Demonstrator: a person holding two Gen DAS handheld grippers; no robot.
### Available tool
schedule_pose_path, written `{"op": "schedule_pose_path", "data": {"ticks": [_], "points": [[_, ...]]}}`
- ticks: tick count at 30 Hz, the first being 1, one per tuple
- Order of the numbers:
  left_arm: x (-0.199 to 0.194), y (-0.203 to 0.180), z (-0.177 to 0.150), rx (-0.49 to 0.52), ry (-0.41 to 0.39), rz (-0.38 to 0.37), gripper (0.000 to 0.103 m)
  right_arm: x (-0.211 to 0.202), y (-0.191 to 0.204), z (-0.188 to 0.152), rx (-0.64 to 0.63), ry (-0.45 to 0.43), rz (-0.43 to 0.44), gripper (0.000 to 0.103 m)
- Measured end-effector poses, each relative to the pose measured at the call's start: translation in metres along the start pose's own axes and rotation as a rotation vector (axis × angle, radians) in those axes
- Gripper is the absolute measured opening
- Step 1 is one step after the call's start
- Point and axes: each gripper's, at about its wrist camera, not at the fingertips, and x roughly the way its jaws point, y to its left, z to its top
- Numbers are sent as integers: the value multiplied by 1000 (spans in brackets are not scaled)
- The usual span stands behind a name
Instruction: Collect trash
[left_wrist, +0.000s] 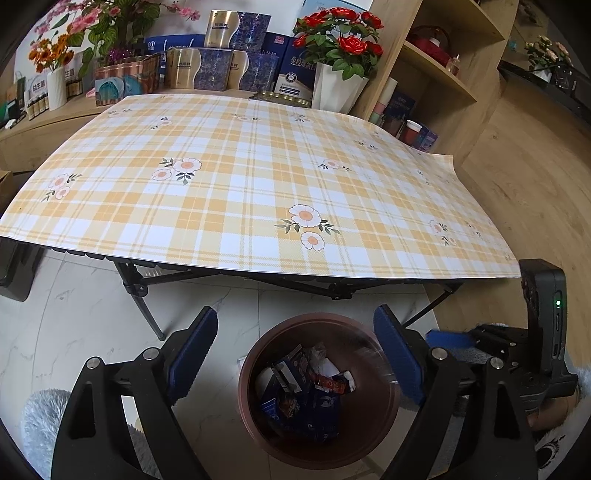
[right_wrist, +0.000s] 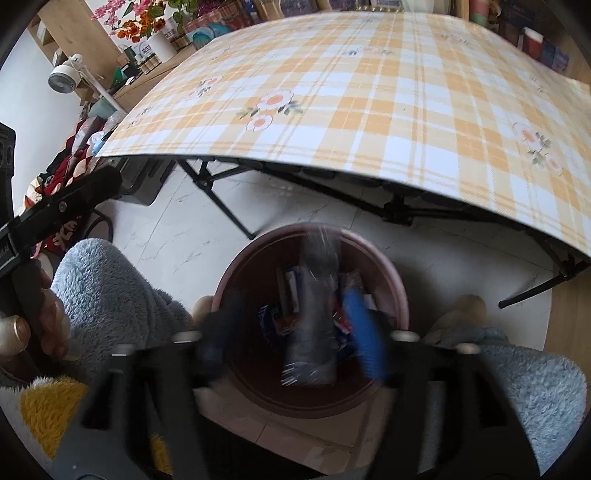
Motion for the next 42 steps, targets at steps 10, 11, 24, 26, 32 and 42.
{"op": "schedule_pose_path", "data": {"ticks": [10,11,24,26,32,42], "points": [[1,2,0,-5,2,6,87,8,-13,0,52,44,-71,97],[1,2,0,-6,2,6,88,8,-13,1,53,42,-72,97],[3,5,-1,-12,9,12,89,9,-12,2,53,49,-81,97],[3,5,-1,-15,11,13,89,8,-12,2,54,48,-81,97],[4,7,-2,-24,19,24,91,5,-14,3,56,32,-95,97],[-42,-12,53,55,-206,107,97,-77,-5,65,-53,-241,-271,97]]}}
